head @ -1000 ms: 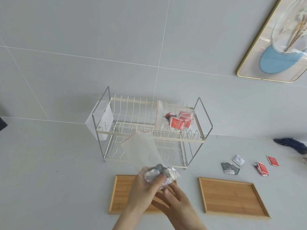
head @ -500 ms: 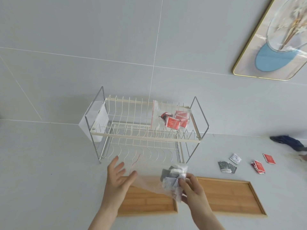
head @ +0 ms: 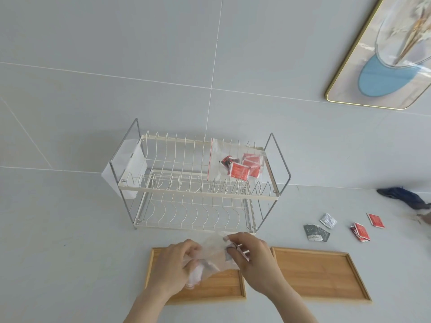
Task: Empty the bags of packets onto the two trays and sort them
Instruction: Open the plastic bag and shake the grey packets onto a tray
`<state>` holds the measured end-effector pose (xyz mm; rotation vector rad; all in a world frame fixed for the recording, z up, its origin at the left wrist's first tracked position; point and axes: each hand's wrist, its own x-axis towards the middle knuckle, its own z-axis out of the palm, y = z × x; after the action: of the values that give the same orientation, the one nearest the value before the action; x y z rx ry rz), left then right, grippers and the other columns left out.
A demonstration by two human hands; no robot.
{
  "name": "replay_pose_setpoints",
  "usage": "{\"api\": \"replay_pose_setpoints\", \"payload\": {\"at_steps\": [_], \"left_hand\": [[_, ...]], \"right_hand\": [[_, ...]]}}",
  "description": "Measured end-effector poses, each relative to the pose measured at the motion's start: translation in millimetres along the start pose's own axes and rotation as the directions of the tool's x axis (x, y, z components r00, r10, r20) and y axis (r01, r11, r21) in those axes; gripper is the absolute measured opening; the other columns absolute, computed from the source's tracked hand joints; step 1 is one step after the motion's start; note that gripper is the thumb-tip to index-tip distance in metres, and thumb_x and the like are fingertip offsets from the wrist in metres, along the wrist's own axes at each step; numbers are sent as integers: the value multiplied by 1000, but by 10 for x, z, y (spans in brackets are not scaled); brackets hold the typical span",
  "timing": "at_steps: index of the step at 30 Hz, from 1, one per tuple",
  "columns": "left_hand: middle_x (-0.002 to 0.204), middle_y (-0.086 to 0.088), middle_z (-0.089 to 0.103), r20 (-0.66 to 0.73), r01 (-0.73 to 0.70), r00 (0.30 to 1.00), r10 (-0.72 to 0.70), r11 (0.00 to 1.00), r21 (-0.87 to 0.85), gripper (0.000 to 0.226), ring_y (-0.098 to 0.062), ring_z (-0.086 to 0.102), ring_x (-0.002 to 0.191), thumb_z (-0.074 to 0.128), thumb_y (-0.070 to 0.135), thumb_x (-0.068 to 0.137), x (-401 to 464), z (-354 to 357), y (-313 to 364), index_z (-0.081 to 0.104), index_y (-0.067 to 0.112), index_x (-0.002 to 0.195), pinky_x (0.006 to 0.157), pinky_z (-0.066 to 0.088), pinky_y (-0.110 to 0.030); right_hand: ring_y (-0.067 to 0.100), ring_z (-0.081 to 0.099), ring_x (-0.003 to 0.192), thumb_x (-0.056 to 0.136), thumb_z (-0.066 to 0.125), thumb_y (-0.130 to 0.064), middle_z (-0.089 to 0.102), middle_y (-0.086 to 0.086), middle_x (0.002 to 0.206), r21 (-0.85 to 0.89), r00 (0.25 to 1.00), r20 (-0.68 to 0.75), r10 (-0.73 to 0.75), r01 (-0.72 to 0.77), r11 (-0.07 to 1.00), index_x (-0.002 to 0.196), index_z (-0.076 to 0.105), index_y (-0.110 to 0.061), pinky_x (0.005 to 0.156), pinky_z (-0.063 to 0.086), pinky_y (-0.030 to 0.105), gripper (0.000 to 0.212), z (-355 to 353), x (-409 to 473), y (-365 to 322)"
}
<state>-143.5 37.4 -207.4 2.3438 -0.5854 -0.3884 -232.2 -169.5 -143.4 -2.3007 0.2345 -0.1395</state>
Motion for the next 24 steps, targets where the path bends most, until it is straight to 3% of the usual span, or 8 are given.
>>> {"api": "replay_pose_setpoints", "payload": {"at_steps": [5,8,11,14,19,24], "left_hand": [[99,28,67,-31,-9,999,8,999,-33,18,4,57,100,70,35,87,18,-48,-3,58,45,94,81,42,-15],[98,27,71,-16,1,1000,-3,995,-99,19,11,61,99,72,31,86,41,-110,11,58,44,88,82,43,-13],[97,28,73,-8,16,1000,-17,988,-154,14,16,61,100,73,28,86,53,-146,16,64,37,91,80,42,-8],[96,27,73,-12,21,1000,-24,985,-173,13,17,62,98,72,23,87,57,-149,15,66,33,93,80,43,-7],[98,26,72,-3,31,999,-32,988,-151,17,19,59,99,70,21,89,51,-160,30,63,37,93,80,42,-6],[92,19,74,10,49,999,-48,986,-160,19,7,68,91,67,15,91,64,-112,-5,66,34,95,86,55,-21]], "right_hand": [[5,71,79,86,76,-19,76,-22,86,55,992,-111,61,-55,997,100,78,-36,67,59,29,21,-19,9,29],[2,72,76,85,77,-21,77,-23,83,20,987,-155,50,-47,999,92,80,-35,63,59,30,16,-10,-20,49],[2,73,74,85,77,-20,76,-27,83,10,975,-211,67,-66,998,84,78,-44,60,59,31,25,-31,-30,69],[1,72,73,85,77,-20,76,-27,80,0,975,-201,95,-97,995,82,78,-35,61,59,32,16,-21,-42,48],[3,71,74,84,79,-18,75,-23,78,6,966,-230,117,-119,993,81,78,-30,61,58,28,13,5,-49,46],[2,71,75,84,78,-14,75,-20,78,-1,965,-241,102,-105,994,80,77,-28,57,52,16,15,-5,-54,45]]}}
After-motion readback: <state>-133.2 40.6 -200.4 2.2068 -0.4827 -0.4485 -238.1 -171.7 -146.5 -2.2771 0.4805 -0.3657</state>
